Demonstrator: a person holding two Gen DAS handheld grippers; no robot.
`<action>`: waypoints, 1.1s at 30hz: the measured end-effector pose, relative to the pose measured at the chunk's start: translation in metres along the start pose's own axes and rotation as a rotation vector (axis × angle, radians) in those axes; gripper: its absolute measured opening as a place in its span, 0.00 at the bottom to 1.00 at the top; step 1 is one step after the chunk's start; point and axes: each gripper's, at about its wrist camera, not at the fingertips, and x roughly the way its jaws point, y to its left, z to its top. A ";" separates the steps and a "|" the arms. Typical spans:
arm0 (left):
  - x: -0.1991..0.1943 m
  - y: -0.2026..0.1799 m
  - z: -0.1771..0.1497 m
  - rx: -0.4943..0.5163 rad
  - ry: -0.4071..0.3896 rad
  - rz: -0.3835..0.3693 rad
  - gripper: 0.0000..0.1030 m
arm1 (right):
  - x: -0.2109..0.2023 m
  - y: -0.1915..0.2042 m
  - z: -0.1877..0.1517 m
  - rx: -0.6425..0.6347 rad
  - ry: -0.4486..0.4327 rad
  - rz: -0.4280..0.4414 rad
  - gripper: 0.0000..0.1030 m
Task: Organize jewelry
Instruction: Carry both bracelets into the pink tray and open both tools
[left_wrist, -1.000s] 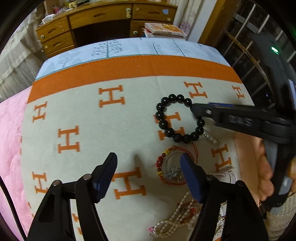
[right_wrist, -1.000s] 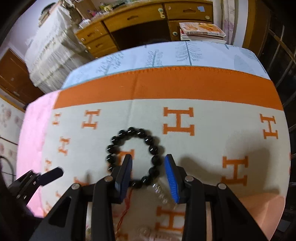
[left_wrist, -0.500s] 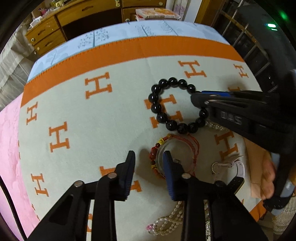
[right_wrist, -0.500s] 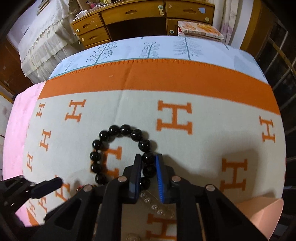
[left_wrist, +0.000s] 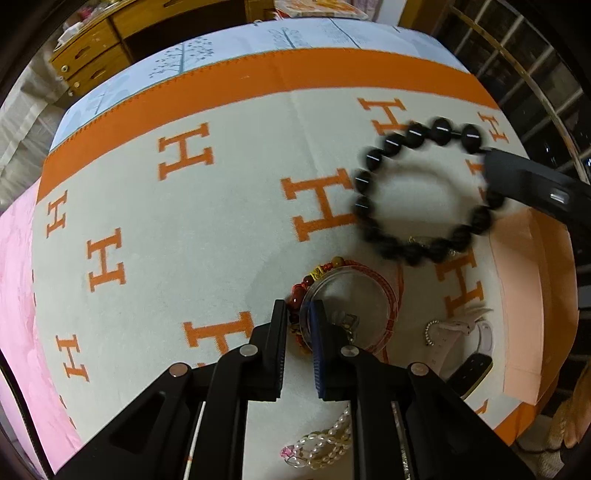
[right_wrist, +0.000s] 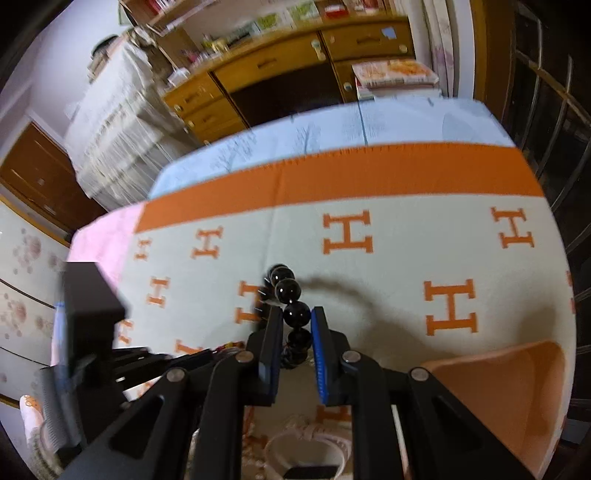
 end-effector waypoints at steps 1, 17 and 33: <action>-0.005 0.002 0.000 -0.011 -0.014 -0.004 0.10 | -0.008 0.001 -0.001 0.000 -0.014 0.013 0.14; -0.112 -0.051 -0.033 0.044 -0.239 -0.118 0.10 | -0.132 -0.051 -0.060 0.058 -0.237 0.034 0.14; -0.096 -0.151 -0.028 0.129 -0.248 -0.165 0.10 | -0.077 -0.132 -0.107 0.237 -0.129 -0.096 0.15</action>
